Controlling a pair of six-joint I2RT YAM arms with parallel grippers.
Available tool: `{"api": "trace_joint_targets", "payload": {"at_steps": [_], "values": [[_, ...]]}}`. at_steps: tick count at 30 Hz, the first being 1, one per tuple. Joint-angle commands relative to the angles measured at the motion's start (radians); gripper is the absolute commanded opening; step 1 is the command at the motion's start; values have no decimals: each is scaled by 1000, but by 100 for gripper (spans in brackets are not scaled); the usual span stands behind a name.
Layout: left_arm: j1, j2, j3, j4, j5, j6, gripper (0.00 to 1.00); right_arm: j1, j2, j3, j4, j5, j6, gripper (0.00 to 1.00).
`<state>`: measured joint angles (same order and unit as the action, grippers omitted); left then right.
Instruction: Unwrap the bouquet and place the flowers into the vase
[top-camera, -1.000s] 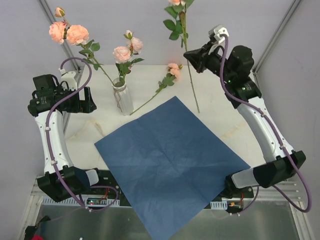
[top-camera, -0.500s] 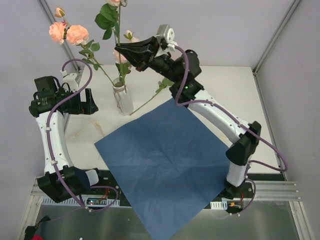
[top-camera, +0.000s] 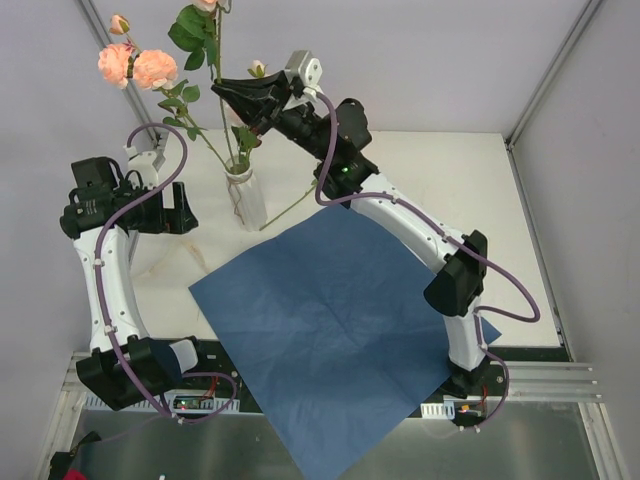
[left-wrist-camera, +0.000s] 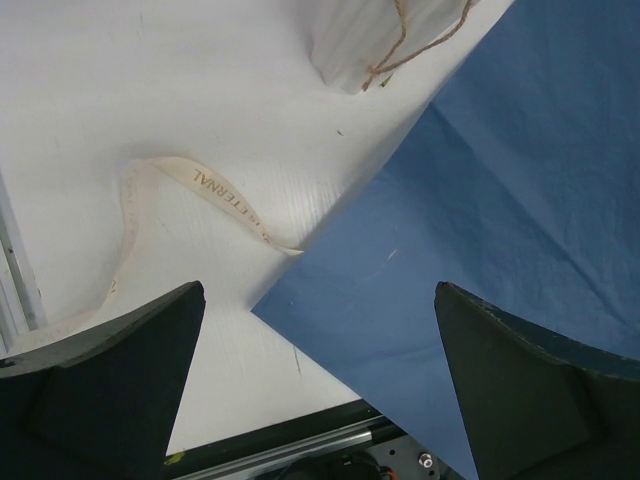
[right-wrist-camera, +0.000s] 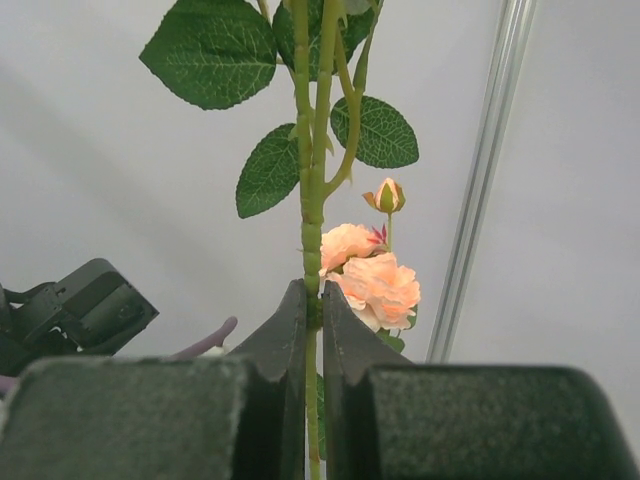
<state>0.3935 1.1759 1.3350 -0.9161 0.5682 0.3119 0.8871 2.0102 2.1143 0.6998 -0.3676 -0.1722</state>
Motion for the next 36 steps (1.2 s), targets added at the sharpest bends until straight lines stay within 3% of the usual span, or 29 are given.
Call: {"api": "trace_joint_targets", "payload": {"at_steps": [1,23,28,32,36], "values": [[4,-12,-13,-4,24,32,99,-2,-7,87,79,15,-27,1],[2,-12,4,-4,41,29,99,-28,84,61,27,70,-67,1],[2,-19,9,-4,45,24,99,-17,131,136,-122,85,-79,1],[2,-6,21,-3,42,10,99,-2,173,203,-325,116,-76,8],[2,4,23,-3,45,3,99,10,125,109,-410,125,-84,22]]}}
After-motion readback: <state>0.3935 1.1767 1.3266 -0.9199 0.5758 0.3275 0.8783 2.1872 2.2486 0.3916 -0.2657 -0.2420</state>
